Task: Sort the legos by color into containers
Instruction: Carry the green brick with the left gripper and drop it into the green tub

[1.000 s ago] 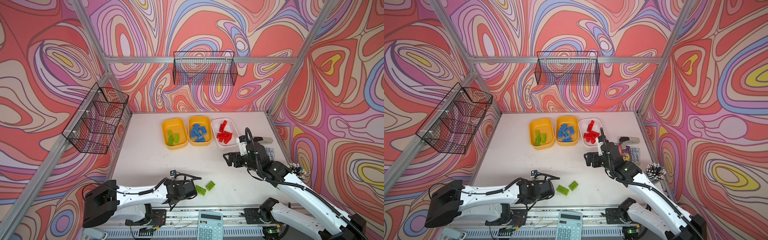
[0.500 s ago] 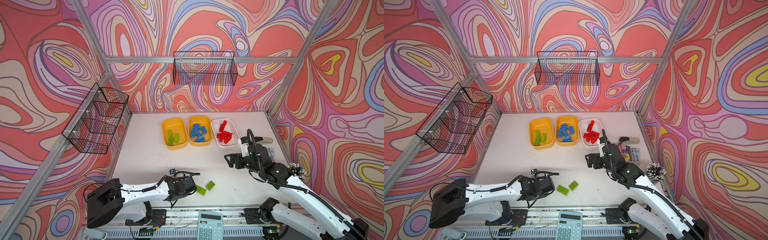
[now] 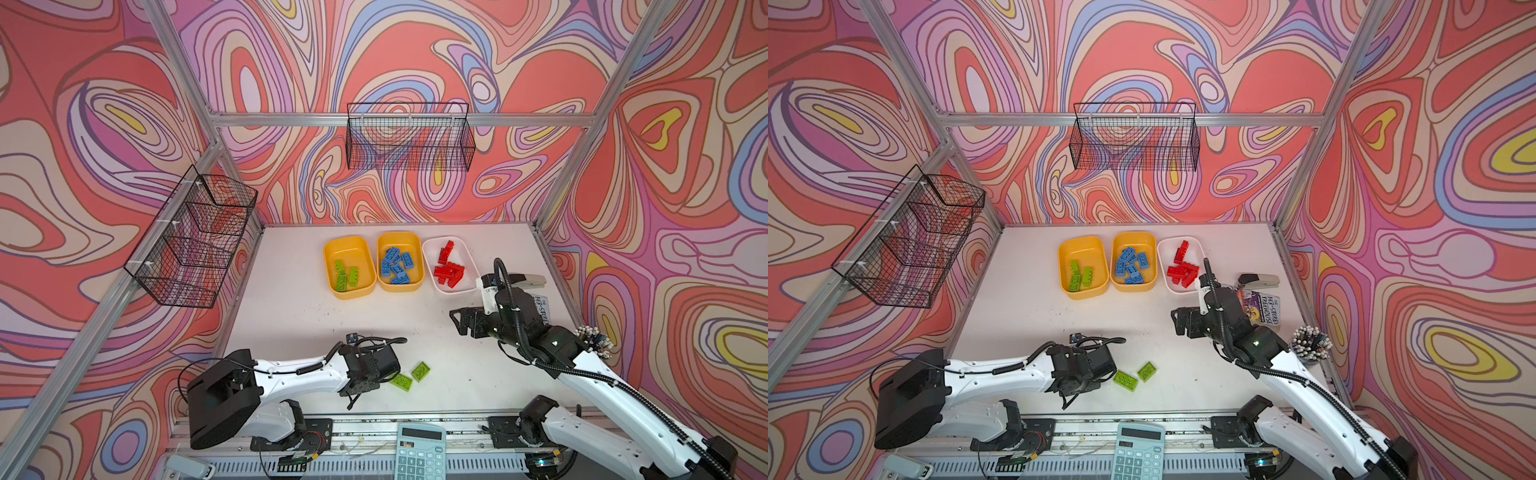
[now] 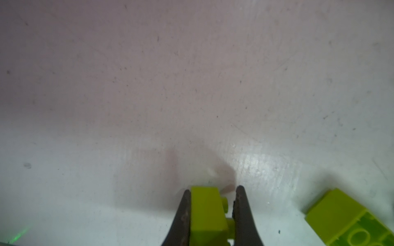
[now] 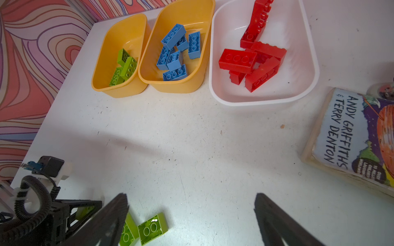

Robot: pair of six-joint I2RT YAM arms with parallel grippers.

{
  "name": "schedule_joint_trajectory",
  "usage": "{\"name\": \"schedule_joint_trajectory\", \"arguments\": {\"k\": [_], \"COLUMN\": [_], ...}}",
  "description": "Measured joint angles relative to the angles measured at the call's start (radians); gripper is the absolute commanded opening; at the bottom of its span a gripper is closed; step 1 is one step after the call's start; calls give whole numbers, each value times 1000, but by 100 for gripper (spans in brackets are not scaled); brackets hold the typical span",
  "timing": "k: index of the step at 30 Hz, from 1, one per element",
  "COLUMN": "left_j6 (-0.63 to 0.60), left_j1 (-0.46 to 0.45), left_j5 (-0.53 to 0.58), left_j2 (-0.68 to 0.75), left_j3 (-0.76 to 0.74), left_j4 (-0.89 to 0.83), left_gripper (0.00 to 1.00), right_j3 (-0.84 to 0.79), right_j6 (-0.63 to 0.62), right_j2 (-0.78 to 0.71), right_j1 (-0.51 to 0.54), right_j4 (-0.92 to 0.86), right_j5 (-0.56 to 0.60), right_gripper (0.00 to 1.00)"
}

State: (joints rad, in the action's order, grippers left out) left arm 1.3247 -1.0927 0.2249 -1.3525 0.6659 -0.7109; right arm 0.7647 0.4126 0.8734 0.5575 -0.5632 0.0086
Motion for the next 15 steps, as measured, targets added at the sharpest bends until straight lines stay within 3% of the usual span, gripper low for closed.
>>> {"name": "schedule_joint_trajectory", "arguments": {"k": [6, 11, 15], "left_j6": [-85, -271, -435], "left_j1": [105, 353, 550], "left_j5": [5, 1, -18], "left_j2": [52, 58, -81], "left_j3": [89, 286, 526], "left_j4": [-104, -138, -127], "left_gripper": [10, 10, 10], "right_j3": [10, 24, 26], "right_j6": [4, 16, 26], "right_j2": [0, 1, 32], "right_j1": [0, 0, 0], "right_j4": [-19, -25, -16], "right_j5": [16, 24, 23], "right_gripper": [98, 98, 98]}}
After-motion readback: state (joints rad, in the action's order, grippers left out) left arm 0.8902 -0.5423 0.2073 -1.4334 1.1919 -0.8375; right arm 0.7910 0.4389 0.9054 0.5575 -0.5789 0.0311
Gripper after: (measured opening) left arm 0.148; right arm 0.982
